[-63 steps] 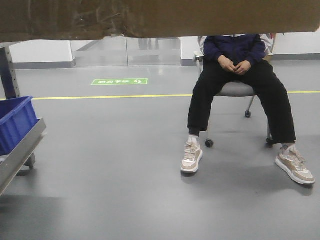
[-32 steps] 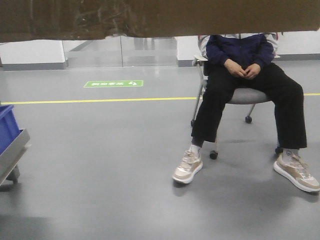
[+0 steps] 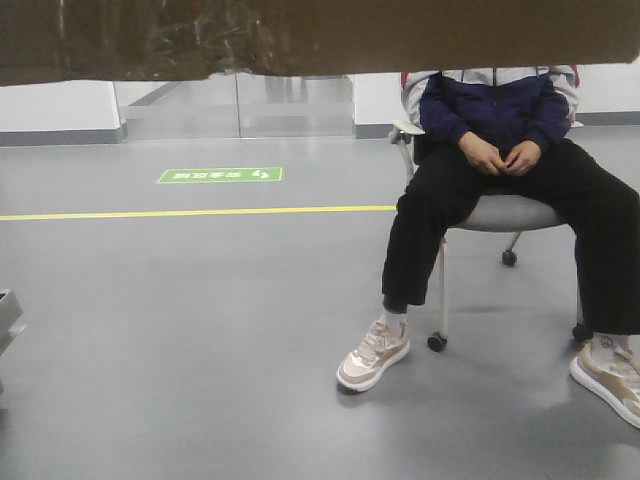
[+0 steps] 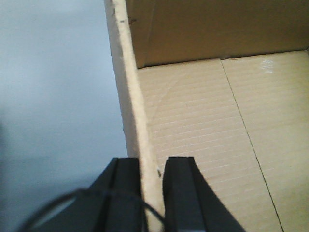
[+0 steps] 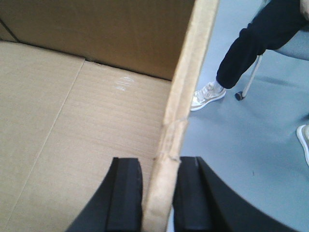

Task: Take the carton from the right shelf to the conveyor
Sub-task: 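Hold the carton with both grippers while the base turns away, then carry the held carton over the grey conveyor belt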

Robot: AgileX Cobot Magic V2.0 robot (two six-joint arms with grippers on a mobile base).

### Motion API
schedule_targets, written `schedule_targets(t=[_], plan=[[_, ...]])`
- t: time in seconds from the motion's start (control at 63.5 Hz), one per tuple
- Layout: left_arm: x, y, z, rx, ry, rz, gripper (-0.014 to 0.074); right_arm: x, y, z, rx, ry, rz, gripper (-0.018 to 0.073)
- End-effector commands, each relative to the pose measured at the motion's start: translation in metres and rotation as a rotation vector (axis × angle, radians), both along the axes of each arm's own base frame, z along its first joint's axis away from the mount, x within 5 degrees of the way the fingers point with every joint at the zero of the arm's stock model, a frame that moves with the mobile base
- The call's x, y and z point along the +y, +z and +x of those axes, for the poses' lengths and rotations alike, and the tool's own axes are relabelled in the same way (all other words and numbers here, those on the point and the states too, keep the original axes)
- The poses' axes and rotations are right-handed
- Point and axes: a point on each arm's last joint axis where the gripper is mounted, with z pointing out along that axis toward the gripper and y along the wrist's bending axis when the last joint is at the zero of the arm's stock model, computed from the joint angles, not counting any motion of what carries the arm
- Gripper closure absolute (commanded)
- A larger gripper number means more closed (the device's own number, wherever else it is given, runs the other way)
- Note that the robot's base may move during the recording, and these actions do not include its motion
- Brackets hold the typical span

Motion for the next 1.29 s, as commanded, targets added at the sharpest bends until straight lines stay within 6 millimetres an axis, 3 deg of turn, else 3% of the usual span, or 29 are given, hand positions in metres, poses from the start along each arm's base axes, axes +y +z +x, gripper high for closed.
schedule_targets(t=[0.0, 1.276], plan=[[-0.0041, 0.0074, -0.0063, -0.030, -0.041, -0.050, 0.0614, -0.0014, 0.0096, 0.0003, -0.088, 0.006, 0.021, 0.0628], [-0.0041, 0.0074, -0.0063, -0.030, -0.041, -0.050, 0.0614, -0.0011, 0.0095, 0.0008, -0.089, 0.006, 0.021, 0.0628]])
